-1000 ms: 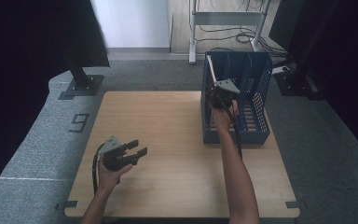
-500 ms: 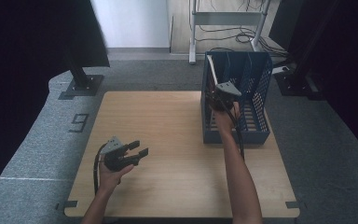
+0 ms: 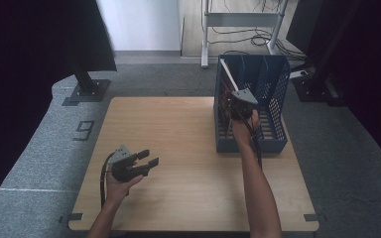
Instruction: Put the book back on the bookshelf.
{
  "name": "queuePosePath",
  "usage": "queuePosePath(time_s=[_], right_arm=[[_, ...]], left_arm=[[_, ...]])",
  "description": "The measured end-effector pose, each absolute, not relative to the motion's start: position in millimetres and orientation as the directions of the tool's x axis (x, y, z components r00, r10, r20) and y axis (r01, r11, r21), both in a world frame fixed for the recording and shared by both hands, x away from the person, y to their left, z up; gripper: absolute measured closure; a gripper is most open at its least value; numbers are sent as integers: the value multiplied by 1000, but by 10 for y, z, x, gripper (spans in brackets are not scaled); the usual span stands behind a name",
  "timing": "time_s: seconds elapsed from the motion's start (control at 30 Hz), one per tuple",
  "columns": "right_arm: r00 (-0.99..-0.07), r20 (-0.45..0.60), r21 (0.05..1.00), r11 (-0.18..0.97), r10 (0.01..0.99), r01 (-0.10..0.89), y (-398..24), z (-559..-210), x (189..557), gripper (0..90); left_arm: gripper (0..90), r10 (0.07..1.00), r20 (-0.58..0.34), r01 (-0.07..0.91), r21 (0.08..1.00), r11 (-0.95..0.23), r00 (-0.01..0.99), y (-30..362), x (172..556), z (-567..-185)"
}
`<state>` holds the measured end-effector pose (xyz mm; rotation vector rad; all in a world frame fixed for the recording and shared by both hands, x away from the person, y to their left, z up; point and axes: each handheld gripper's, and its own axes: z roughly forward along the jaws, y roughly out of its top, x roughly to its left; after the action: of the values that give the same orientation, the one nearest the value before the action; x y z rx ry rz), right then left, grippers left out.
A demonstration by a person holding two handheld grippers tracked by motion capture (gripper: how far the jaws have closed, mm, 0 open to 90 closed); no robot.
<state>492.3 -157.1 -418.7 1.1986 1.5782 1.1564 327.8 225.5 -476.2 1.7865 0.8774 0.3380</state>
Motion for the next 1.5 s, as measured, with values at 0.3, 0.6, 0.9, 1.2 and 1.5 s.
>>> queuePosePath(time_s=[0.3,0.6,0.9,1.2,1.5], right_arm=[[-217,-123,967,166,968,193,-1500,-4198,4913,796],[-276,-50,975,108,960,196,-1477,-4182,4897,770],[-312,-25,977,89,950,194,-1463,-4153,4866,564],[-311,-10,973,80,950,214,-1507,-4185,4861,489],[-319,-3,973,76,948,218,-1524,-4169,4838,467]], left_arm=[[419,703,-182,402,902,-159,688,2269,3283,-4761],[419,702,-181,400,902,-160,689,2263,3278,-4756],[419,700,-180,400,902,-163,691,2254,3273,-4756],[418,697,-180,403,900,-169,694,2238,3277,-4765],[418,696,-177,402,899,-173,695,2227,3277,-4770]])
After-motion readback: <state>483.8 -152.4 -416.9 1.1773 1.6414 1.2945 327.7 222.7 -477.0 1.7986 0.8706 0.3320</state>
